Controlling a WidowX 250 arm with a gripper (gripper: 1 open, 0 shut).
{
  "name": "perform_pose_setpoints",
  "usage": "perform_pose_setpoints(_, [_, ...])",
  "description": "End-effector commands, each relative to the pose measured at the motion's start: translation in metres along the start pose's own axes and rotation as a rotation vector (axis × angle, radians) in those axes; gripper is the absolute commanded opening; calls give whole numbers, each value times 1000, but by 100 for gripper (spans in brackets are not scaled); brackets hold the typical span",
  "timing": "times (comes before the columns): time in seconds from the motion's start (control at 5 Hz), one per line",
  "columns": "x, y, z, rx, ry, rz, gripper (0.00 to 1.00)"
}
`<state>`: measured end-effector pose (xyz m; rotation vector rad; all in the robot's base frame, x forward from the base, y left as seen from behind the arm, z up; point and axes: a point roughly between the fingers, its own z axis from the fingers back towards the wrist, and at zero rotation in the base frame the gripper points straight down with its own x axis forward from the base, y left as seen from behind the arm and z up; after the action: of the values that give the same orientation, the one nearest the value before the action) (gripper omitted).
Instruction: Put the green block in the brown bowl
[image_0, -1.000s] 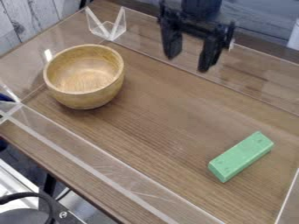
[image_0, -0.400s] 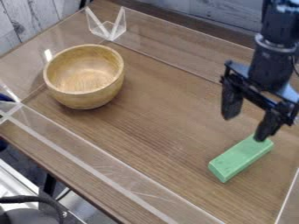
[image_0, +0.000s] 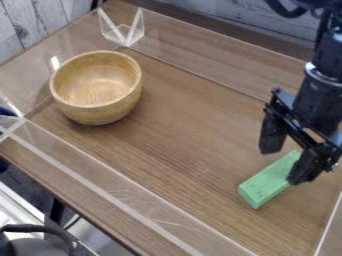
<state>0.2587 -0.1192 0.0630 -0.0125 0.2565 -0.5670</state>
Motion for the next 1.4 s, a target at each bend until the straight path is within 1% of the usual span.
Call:
perform_pose_setpoints(0.0, [8,-3,8,-22,-48,-13,100])
perform_pose_setpoints(0.2, [11,-5,2,-58,-43,-13,100])
perform_pose_setpoints(0.4, [14,-8,-10,-57,-6,-8,100])
perform_pose_setpoints(0.6, [18,-12,-22,-50,38,-2,100])
perform_pose_setpoints(1.0, [15,-8,-48,10,115,2,100])
perform_pose_setpoints(1.2, [10,-7,-55,-5,137,-20,100])
